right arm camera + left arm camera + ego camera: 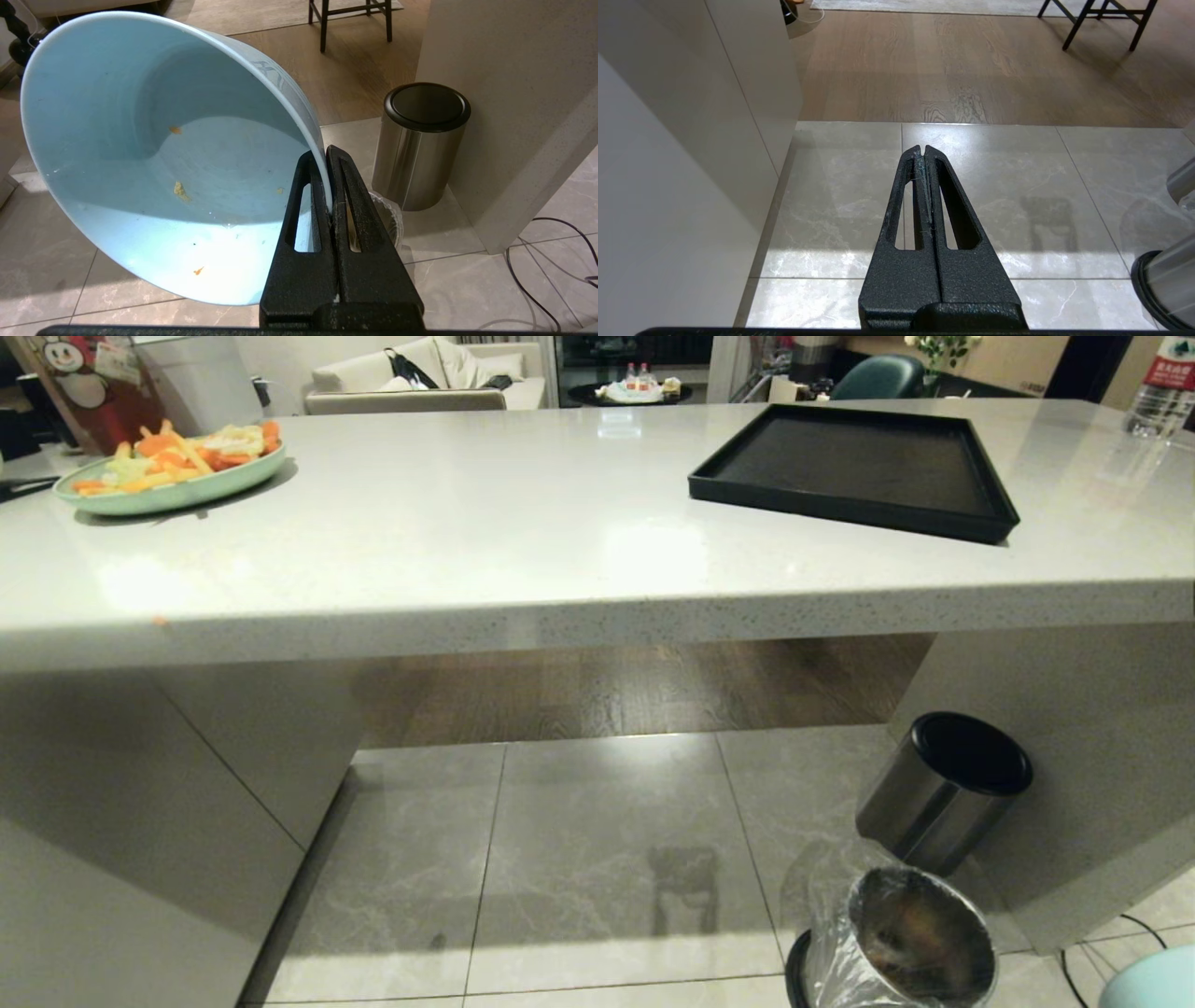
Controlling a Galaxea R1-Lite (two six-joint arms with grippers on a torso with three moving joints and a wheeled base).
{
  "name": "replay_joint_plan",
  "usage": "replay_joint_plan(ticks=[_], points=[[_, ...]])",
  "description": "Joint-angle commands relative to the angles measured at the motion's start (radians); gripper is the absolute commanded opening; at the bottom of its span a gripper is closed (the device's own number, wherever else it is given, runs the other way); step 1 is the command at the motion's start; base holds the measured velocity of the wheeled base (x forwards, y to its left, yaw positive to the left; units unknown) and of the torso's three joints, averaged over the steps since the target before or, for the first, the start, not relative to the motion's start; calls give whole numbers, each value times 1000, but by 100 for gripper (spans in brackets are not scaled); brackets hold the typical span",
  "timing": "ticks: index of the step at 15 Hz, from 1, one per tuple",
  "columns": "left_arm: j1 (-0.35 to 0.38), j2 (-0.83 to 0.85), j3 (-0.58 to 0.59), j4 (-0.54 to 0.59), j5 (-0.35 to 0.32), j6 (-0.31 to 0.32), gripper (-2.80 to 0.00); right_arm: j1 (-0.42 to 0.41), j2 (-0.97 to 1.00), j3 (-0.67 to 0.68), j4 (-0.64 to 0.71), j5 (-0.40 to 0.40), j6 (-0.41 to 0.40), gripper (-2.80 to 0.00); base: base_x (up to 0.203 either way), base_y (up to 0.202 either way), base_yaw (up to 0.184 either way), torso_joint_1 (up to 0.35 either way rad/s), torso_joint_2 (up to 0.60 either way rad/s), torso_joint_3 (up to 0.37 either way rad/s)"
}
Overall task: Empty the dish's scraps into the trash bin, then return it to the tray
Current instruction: Put the bowl back to the table
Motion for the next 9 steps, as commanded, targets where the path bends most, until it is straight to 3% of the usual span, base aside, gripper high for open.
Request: replay_joint_plan(ticks=[1, 9], points=[[1, 1, 0, 0, 0, -1, -280, 0, 1, 0, -1, 1, 0, -280, 0, 0, 0, 0, 0, 0], [0, 1, 0, 0, 0, -1, -280, 0, 1, 0, -1, 1, 0, -280, 0, 0, 0, 0, 0, 0]])
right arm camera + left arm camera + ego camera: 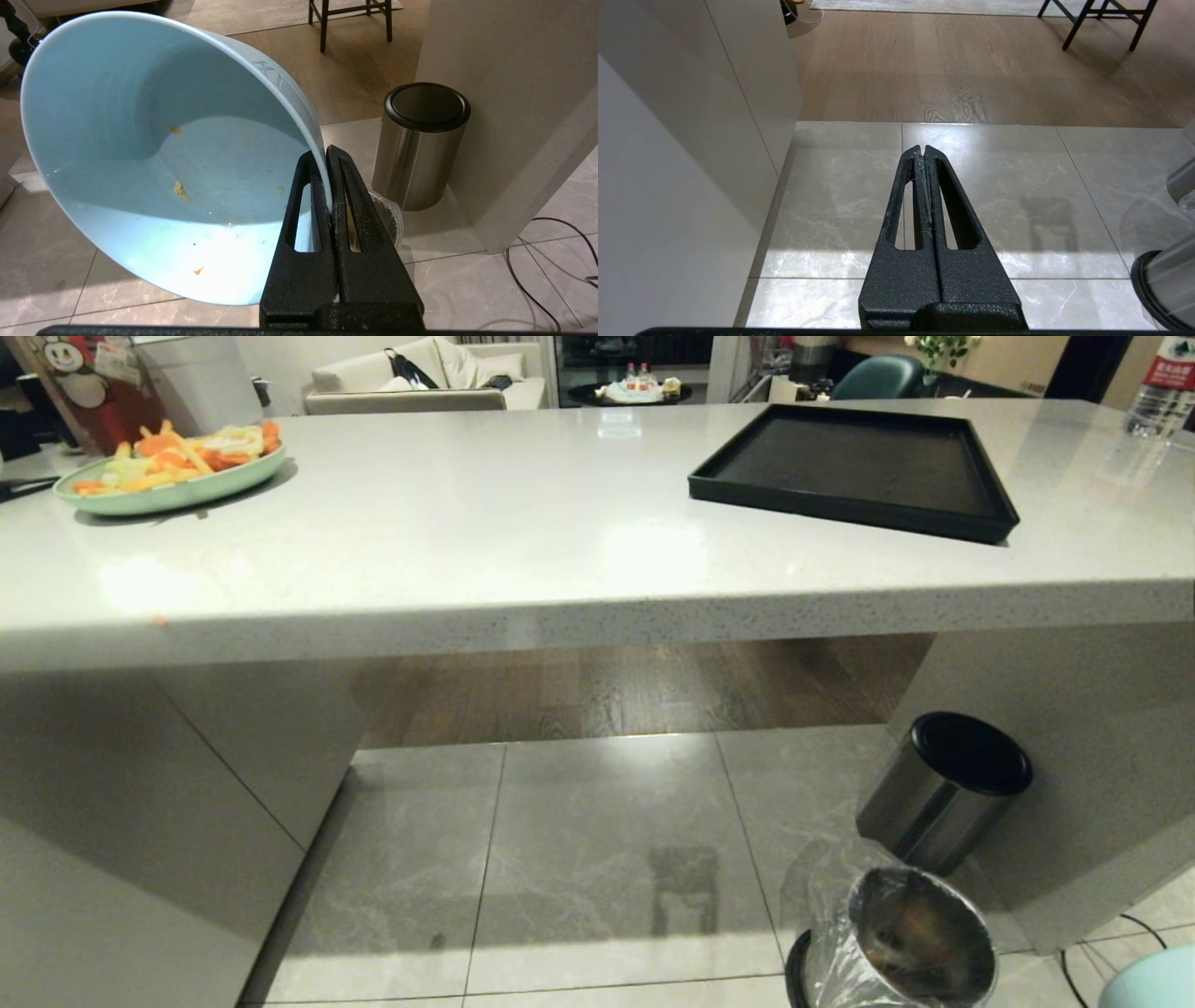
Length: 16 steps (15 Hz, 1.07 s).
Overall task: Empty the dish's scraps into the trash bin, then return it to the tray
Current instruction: Put the bowl back to the table
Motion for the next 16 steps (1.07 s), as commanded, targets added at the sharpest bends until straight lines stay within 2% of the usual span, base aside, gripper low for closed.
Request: replay_joint_plan(ticks=[1, 9, 13, 16], points=[[1, 1, 0, -1, 0, -1, -280, 0, 1, 0, -1, -1, 1, -280, 0, 0, 0, 0, 0, 0], [1, 1, 0, -1, 0, -1, -280, 0, 1, 0, -1, 2, -12, -280, 0, 0, 0, -4, -18, -23], [0, 1, 0, -1, 0, -1, -280, 0, 1, 0, 2, 12, -85, -280, 0, 0, 0, -34, -338, -374], [-1, 1, 0, -1, 0, -1, -280, 0, 1, 0, 1, 19, -88, -280, 0, 0, 0, 5, -425, -415]])
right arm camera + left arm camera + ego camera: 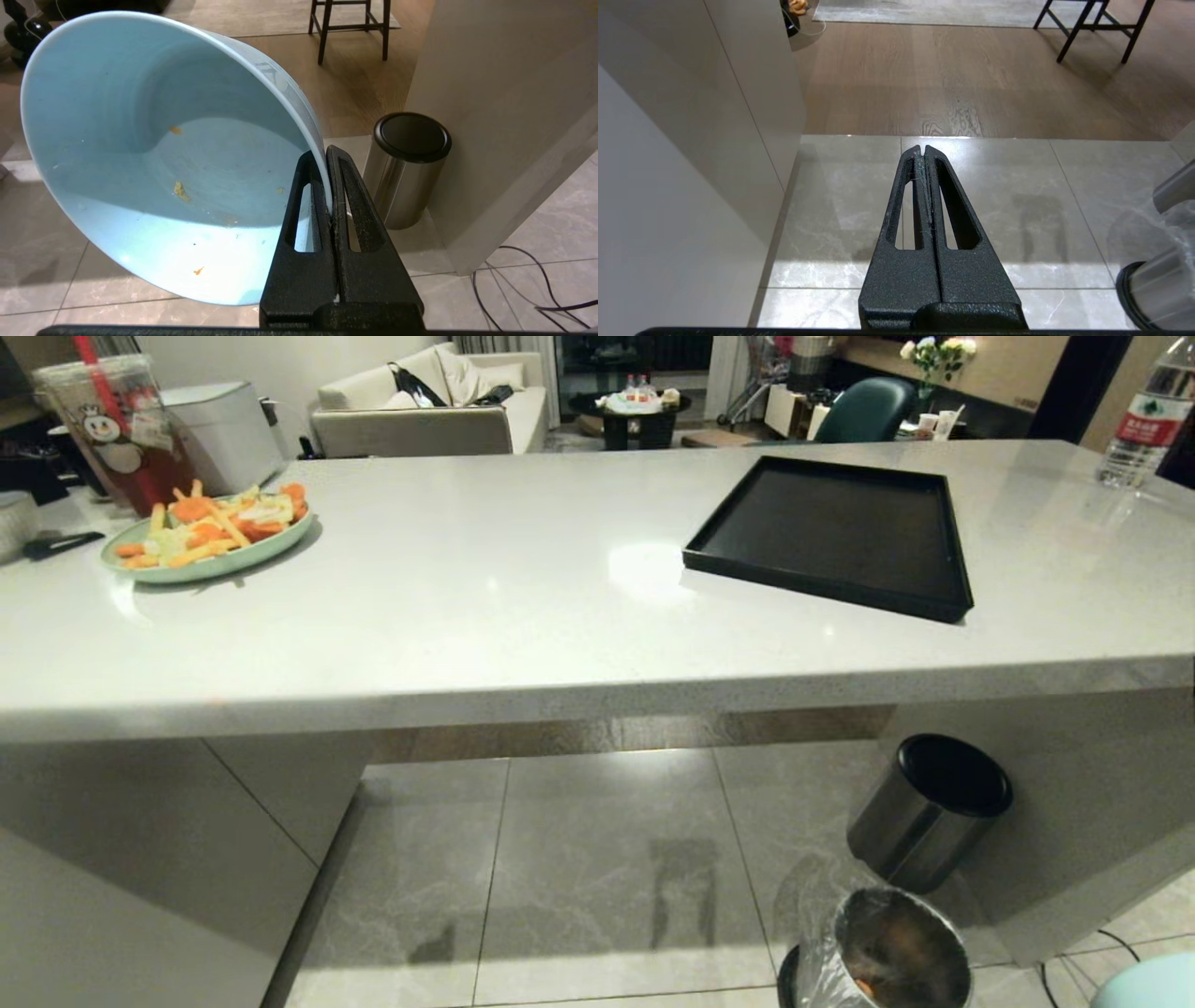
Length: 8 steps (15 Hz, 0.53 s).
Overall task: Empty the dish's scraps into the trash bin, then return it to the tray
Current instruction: Put the bowl back to the table
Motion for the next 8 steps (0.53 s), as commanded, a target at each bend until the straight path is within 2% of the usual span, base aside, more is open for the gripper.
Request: replay_joint_plan(ticks=[1, 8], points=[[-1, 1, 0, 0, 0, -1, -280, 0, 1, 0, -2, 0, 0, -280, 0, 0, 0, 32, -428, -410], [1, 1, 0, 0, 0, -1, -280, 0, 1, 0, -2, 0, 0, -280, 0, 0, 0, 80, -457, -383]])
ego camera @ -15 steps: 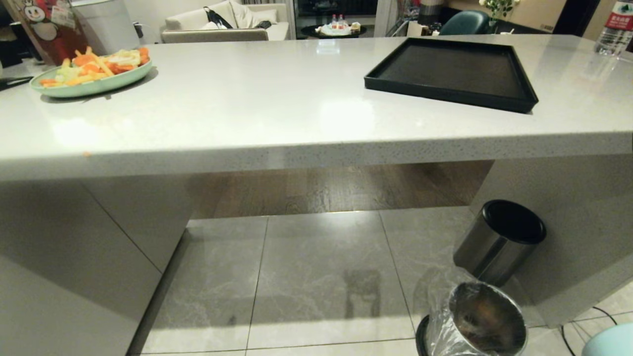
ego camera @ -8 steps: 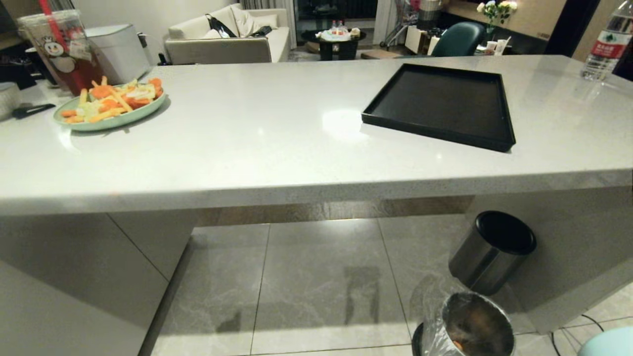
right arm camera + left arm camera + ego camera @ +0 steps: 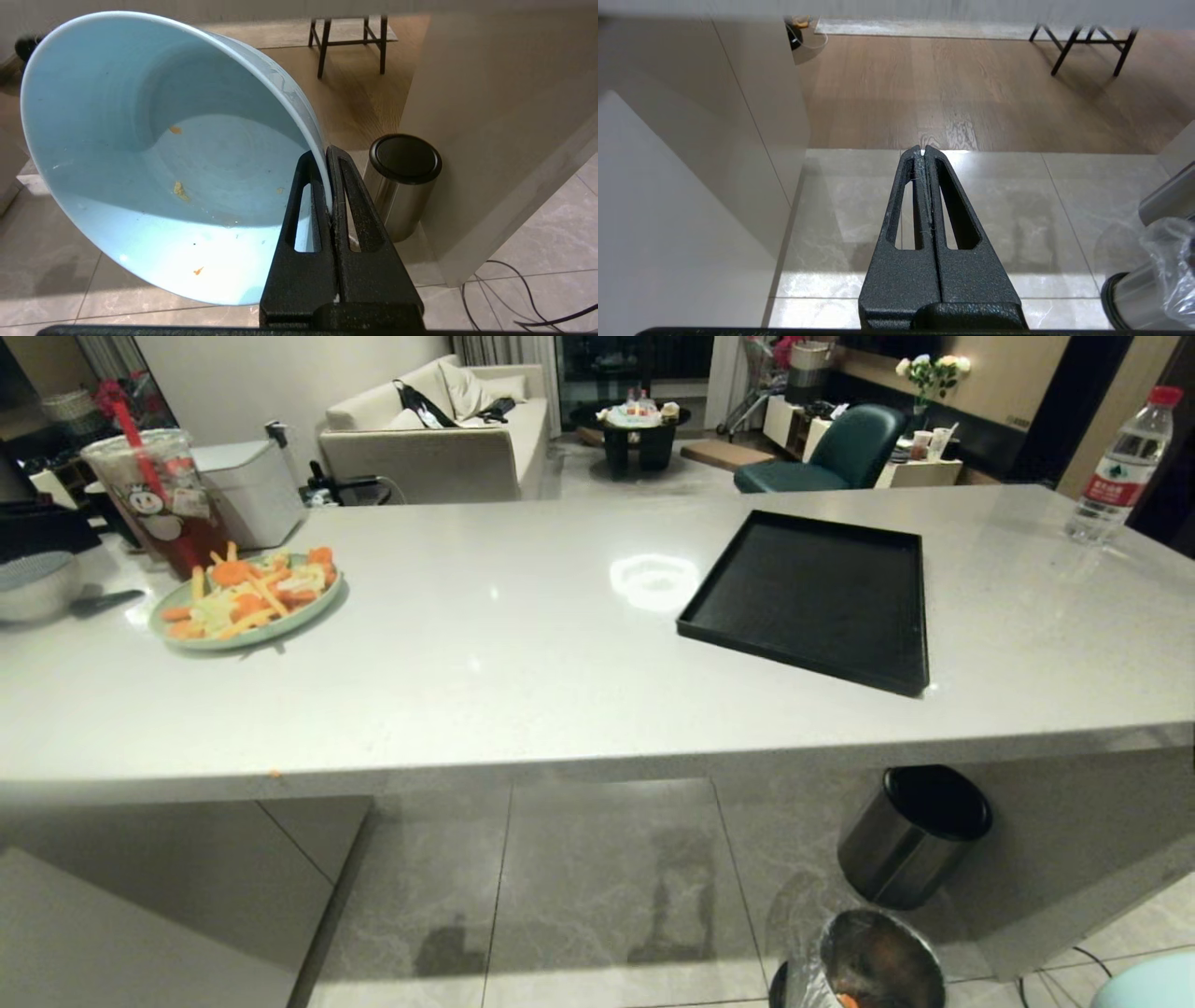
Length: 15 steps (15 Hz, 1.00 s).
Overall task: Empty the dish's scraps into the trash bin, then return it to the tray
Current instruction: Put the bowl back to the table
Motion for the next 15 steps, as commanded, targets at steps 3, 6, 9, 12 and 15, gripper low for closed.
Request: replay_joint_plan(ticks=[3, 6, 9, 12, 15], points=[[0, 1, 0, -1, 0, -1, -280, 0, 1, 0, 0, -1, 0, -280, 0, 0, 0, 133, -502, -367], [-1, 1, 0, -1, 0, -1, -280, 0, 1, 0, 1, -1, -2, -280, 0, 0, 0, 166, -523, -362], [0, 1, 0, -1, 0, -1, -280, 0, 1, 0, 1, -1, -2, -280, 0, 0, 0, 185, -541, -365], [0, 1, 0, -1, 0, -1, -280, 0, 1, 0, 1, -1, -6, -280, 0, 0, 0, 212, -584, -374], [0, 1, 0, -1, 0, -1, -280, 0, 1, 0, 1, -1, -3, -280, 0, 0, 0, 218, -542, -329]])
